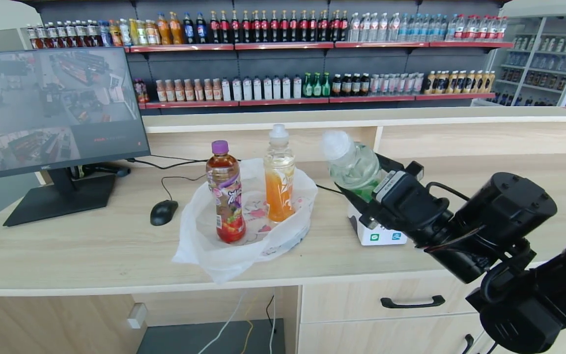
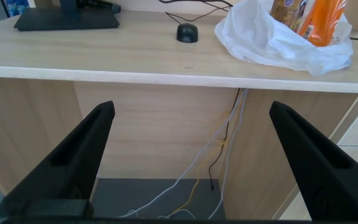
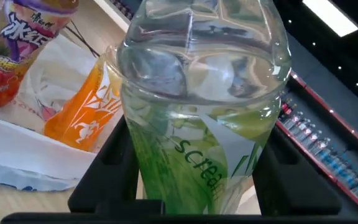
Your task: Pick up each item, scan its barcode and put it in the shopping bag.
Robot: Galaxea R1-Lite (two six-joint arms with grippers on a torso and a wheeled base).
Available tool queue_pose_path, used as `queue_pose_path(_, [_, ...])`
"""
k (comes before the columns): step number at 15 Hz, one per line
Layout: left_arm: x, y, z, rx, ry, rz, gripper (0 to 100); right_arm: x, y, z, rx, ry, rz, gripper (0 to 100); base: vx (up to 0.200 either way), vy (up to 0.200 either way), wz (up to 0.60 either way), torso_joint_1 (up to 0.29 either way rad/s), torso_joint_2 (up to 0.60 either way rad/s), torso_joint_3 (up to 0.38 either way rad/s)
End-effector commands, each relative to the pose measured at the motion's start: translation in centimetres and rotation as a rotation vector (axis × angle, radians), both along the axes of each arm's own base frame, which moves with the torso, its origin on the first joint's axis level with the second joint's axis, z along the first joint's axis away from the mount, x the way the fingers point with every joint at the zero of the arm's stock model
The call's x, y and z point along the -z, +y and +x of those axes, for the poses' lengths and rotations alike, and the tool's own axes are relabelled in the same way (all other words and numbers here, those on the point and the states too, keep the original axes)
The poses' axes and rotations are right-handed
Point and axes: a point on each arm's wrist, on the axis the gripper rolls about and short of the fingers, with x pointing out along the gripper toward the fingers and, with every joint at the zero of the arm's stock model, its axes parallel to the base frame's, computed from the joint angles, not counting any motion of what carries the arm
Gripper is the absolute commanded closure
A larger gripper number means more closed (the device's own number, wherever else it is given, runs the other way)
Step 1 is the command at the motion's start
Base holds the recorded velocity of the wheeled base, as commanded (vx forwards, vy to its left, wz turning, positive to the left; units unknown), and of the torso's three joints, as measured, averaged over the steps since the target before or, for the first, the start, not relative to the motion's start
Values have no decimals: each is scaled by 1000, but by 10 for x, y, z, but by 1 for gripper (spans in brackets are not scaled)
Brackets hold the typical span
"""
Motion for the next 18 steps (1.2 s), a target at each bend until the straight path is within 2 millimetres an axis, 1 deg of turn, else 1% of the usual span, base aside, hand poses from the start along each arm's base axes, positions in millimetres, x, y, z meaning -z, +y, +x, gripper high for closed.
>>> queue_pose_path(1, [0,0,0,0,0,0,0,6,1,2,-8,-9,-45,100,0,0,0,0,0,0])
queue_pose_path(2, [0,0,0,0,0,0,0,10,3,6,-39,-37,-91,100,0,0,0,0,0,0])
queue_pose_path(4, [0,0,0,0,0,0,0,11,0,28,-98,-170,-207,100,0,0,0,0,0,0])
queue_pose_path(5, [0,0,0,0,0,0,0,10,-2,33,-120,-208,-235,100,0,0,0,0,0,0])
queue_pose_path(7, [0,0,0,0,1,0,0,15,-10,34,-110,-197,-258,100,0,0,0,0,0,0])
queue_pose_path(9, [0,0,0,-1,0,1,0,16,-21,38,-101,-198,-270,100,0,0,0,0,0,0])
queue_pose_path(11, [0,0,0,0,0,0,0,23,-46,45,-111,-215,-339,100,0,0,0,0,0,0])
queue_pose_path(12, [0,0,0,0,1,0,0,24,-51,45,-121,-232,-365,100,0,0,0,0,0,0])
queue_pose_path(13, [0,0,0,-1,0,0,0,23,-52,44,-126,-238,-369,100,0,0,0,0,0,0])
queue_pose_path(14, [0,0,0,-1,0,0,0,21,-52,38,-127,-243,-371,100,0,0,0,0,0,0])
queue_pose_path(15, [0,0,0,0,0,0,0,22,-51,37,-131,-242,-377,100,0,0,0,0,0,0])
queue_pose_path(18, [0,0,0,-1,0,0,0,21,-50,38,-130,-258,-384,100,0,0,0,0,0,0])
